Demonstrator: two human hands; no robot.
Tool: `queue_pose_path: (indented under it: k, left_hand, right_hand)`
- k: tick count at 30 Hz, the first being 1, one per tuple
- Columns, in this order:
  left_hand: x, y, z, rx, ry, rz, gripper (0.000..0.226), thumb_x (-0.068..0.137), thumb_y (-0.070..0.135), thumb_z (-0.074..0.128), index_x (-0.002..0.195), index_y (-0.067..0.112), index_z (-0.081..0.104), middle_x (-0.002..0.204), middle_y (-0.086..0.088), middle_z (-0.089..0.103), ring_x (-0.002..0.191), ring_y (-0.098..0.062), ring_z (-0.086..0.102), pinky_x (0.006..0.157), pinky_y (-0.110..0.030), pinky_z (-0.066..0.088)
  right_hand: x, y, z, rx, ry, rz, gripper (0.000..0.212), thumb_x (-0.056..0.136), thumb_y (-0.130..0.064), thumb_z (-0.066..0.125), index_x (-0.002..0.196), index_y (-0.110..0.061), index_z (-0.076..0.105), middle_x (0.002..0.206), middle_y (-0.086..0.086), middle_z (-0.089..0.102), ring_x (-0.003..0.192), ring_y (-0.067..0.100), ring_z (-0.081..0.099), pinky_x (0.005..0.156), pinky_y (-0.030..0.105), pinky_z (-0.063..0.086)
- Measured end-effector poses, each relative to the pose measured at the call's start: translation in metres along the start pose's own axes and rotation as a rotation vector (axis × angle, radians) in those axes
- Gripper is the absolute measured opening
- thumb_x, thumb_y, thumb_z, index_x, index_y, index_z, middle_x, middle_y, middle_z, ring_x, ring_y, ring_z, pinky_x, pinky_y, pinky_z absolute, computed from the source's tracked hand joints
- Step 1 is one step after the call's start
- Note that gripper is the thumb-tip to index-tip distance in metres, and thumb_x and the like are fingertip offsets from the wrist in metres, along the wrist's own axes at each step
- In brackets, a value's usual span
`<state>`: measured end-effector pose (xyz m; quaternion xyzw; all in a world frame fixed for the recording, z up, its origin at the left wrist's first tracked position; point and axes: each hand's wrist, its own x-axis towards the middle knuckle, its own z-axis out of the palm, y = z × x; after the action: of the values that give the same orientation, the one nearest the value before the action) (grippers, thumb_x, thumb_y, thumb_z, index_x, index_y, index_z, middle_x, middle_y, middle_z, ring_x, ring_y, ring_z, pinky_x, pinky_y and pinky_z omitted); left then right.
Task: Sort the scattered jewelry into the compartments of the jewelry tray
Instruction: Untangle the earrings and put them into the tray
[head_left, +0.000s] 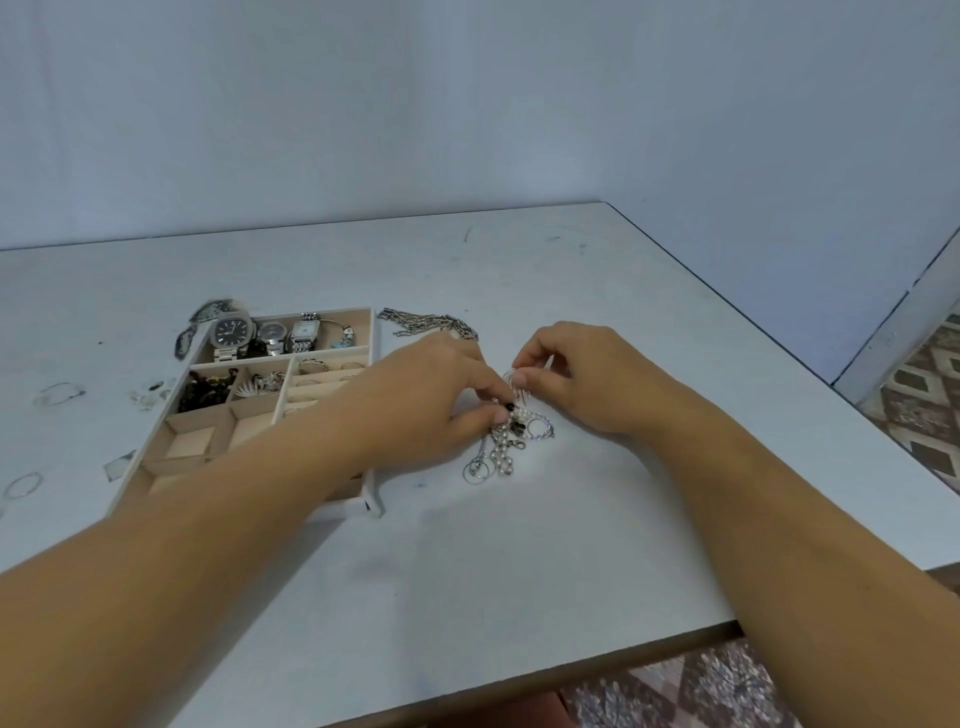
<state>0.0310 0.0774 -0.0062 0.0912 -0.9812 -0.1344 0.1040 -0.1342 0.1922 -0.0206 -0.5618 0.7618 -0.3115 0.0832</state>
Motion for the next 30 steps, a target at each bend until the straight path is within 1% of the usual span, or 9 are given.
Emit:
queue_pose_path:
  k: [3, 7, 10, 12, 16, 21, 25, 27, 30]
  left_hand:
    - [0.003, 0.003, 0.003, 0.035, 0.027, 0.021, 0.021, 0.087, 0.047, 0.058, 0.103, 0.039, 0.069, 0.091, 0.013, 0.06, 0.096, -0.01, 0.049, 0.085, -0.032, 0.044]
    - [0.008, 0.007, 0.005, 0.042, 0.029, 0.037, 0.02, 0.088, 0.043, 0.057, 0.105, 0.042, 0.066, 0.094, 0.013, 0.058, 0.098, -0.008, 0.048, 0.087, -0.033, 0.045]
    - [0.01, 0.011, 0.007, 0.023, 0.029, 0.048, 0.024, 0.091, 0.034, 0.053, 0.112, 0.042, 0.063, 0.094, 0.014, 0.053, 0.098, -0.009, 0.045, 0.087, -0.032, 0.043]
    - [0.01, 0.014, 0.008, -0.009, 0.031, 0.04, 0.024, 0.092, 0.037, 0.052, 0.112, 0.04, 0.064, 0.092, 0.016, 0.051, 0.099, -0.009, 0.045, 0.087, -0.03, 0.042]
    - [0.013, 0.016, 0.01, -0.001, 0.012, 0.039, 0.026, 0.085, 0.054, 0.057, 0.104, 0.04, 0.068, 0.091, 0.015, 0.052, 0.099, -0.008, 0.044, 0.086, -0.029, 0.043]
    - [0.016, 0.013, 0.012, -0.077, 0.017, -0.008, 0.007, 0.082, 0.039, 0.065, 0.087, 0.036, 0.068, 0.091, 0.015, 0.056, 0.102, -0.007, 0.046, 0.089, -0.027, 0.041]
    - [0.014, 0.013, 0.008, -0.114, 0.076, -0.058, 0.005, 0.085, 0.03, 0.062, 0.082, 0.034, 0.063, 0.083, 0.02, 0.06, 0.09, 0.008, 0.048, 0.077, -0.008, 0.035]
    - [0.012, 0.013, 0.004, -0.137, 0.081, -0.091, 0.004, 0.087, 0.03, 0.06, 0.085, 0.032, 0.063, 0.083, 0.019, 0.062, 0.084, 0.011, 0.051, 0.071, -0.006, 0.035]
    - [0.009, 0.01, -0.002, -0.167, 0.115, -0.118, 0.004, 0.089, 0.028, 0.06, 0.088, 0.029, 0.063, 0.083, 0.015, 0.064, 0.075, 0.007, 0.055, 0.062, -0.007, 0.037]
  right_hand:
    - [-0.001, 0.004, -0.002, 0.057, 0.006, 0.025, 0.007, 0.084, -0.035, 0.066, 0.084, -0.028, 0.064, 0.079, -0.011, 0.062, 0.064, -0.003, 0.051, 0.059, 0.007, 0.039]
    - [-0.002, 0.008, -0.006, 0.161, 0.022, 0.052, 0.005, 0.085, -0.03, 0.065, 0.085, -0.026, 0.062, 0.081, -0.006, 0.065, 0.073, 0.008, 0.059, 0.066, 0.018, 0.047]
    - [-0.002, 0.008, -0.009, 0.198, 0.012, 0.047, 0.004, 0.086, -0.027, 0.065, 0.084, -0.026, 0.061, 0.079, -0.007, 0.065, 0.072, 0.009, 0.06, 0.066, 0.018, 0.047]
    - [-0.003, 0.008, -0.009, 0.207, 0.008, 0.039, 0.004, 0.086, -0.026, 0.064, 0.084, -0.027, 0.061, 0.078, -0.007, 0.065, 0.07, 0.007, 0.059, 0.066, 0.018, 0.047]
    - [-0.004, 0.008, -0.011, 0.205, 0.033, 0.038, 0.005, 0.086, -0.024, 0.064, 0.083, -0.028, 0.061, 0.08, -0.007, 0.065, 0.072, 0.008, 0.06, 0.067, 0.02, 0.049]
    - [-0.008, 0.007, -0.015, 0.171, 0.057, 0.024, 0.006, 0.083, -0.025, 0.067, 0.082, -0.027, 0.062, 0.078, -0.007, 0.065, 0.067, 0.005, 0.055, 0.064, 0.018, 0.046]
    - [-0.01, 0.004, -0.015, 0.152, 0.051, 0.007, 0.006, 0.081, -0.023, 0.069, 0.081, -0.026, 0.063, 0.073, -0.008, 0.063, 0.06, 0.0, 0.051, 0.058, 0.011, 0.041]
    - [-0.011, 0.004, -0.015, 0.155, 0.051, 0.006, 0.008, 0.08, -0.022, 0.07, 0.081, -0.026, 0.063, 0.072, -0.009, 0.063, 0.059, 0.0, 0.05, 0.058, 0.01, 0.041]
    - [-0.011, 0.004, -0.013, 0.19, 0.069, -0.007, 0.015, 0.08, -0.017, 0.069, 0.09, -0.027, 0.064, 0.079, -0.009, 0.065, 0.065, 0.003, 0.055, 0.064, 0.012, 0.045]
